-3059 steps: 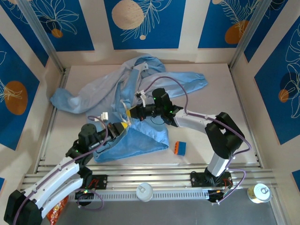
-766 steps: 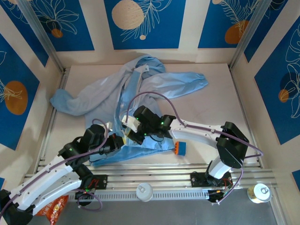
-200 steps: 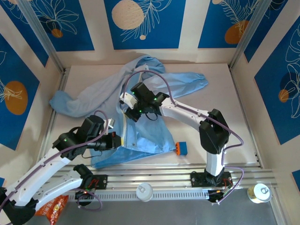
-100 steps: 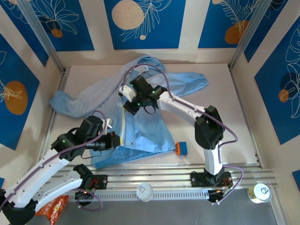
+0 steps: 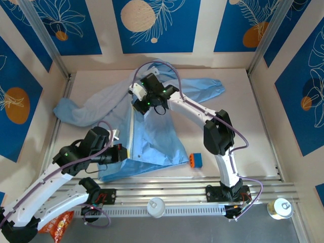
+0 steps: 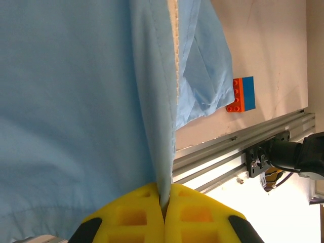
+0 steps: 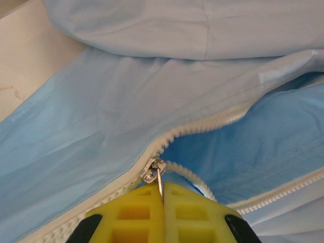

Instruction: Zip up the jacket

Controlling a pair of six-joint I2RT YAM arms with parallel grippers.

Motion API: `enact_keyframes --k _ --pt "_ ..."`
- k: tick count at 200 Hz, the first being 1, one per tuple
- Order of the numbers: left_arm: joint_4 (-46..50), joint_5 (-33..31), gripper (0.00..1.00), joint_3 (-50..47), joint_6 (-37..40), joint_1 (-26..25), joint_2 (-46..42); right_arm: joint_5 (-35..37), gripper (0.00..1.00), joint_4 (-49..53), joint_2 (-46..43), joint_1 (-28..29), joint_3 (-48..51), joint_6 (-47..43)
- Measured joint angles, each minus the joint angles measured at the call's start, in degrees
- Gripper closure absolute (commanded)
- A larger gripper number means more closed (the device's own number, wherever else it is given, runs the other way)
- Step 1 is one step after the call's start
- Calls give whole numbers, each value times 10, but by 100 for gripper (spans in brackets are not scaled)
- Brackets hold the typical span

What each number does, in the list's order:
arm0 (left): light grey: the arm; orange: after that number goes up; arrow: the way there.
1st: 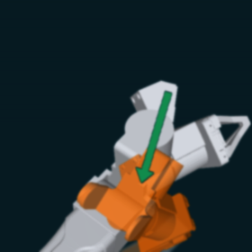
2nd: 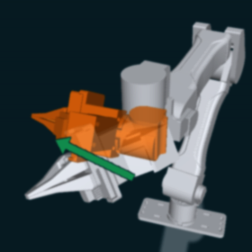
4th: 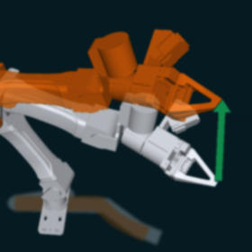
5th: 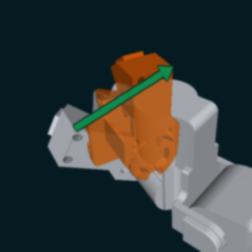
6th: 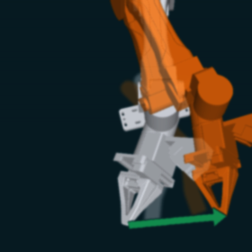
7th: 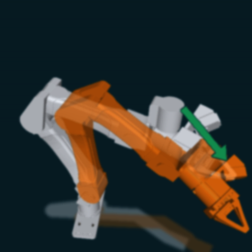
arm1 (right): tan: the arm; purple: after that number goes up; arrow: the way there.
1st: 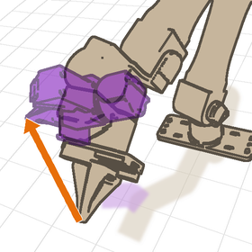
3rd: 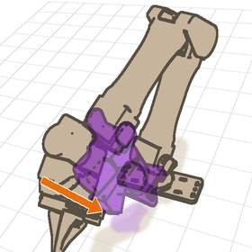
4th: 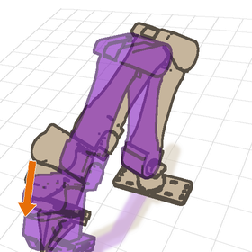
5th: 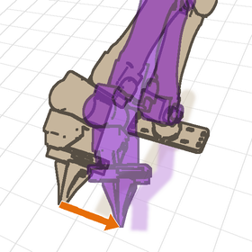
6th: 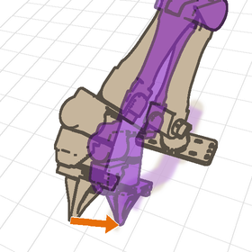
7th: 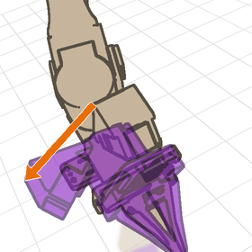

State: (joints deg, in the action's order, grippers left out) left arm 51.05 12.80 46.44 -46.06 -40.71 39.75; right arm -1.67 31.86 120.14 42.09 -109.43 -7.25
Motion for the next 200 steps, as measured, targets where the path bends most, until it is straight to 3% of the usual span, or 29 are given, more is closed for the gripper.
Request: enact_keyframes --k 101,200 --pt "10 -18 100 0 1 0 -11 0 100 56 78 -27 -146 -15" --pt "19 -26 100 0 0 0 -18 0 100 87 121 -60 -230 -25"
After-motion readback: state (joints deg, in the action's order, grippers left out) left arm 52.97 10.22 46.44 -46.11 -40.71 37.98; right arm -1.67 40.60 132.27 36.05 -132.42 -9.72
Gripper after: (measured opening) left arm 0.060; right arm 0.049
